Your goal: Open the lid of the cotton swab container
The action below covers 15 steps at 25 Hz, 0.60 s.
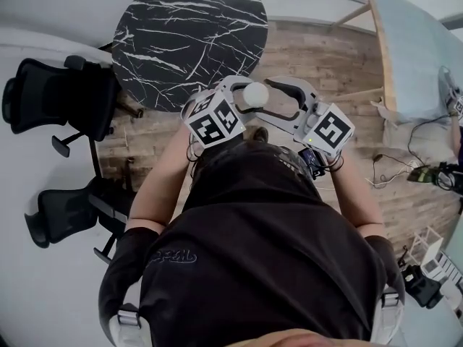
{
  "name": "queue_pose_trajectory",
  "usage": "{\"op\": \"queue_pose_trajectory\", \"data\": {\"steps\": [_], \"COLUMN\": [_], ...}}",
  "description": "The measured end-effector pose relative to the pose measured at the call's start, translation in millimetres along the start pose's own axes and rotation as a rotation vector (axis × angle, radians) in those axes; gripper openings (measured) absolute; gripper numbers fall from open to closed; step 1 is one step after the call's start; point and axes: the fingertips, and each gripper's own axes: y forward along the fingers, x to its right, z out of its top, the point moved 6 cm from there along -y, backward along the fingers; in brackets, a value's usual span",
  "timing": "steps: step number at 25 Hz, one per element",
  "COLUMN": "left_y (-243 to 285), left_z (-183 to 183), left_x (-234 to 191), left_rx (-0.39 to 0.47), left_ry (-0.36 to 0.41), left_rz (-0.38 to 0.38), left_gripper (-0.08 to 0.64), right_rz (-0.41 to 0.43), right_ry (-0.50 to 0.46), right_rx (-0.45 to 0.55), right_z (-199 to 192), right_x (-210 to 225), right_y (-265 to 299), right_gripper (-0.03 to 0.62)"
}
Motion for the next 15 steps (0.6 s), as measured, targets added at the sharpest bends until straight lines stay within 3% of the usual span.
{"op": "queue_pose_trajectory", "data": {"steps": [15], "left_y": [6.9], "left_z": [12.2], "left_x": [53.0], "left_rx": [-0.002], "left_ry": [-0.013], "left_rz": [-0.012], "left_gripper": [0.267], "right_rz": [0.032], "right_ry": [-0.060], "right_rx": [-0.010], "right_z": [-19.0], "right_x": [-38.2], "right_y": [-20.1], "right_gripper": [0.274]}}
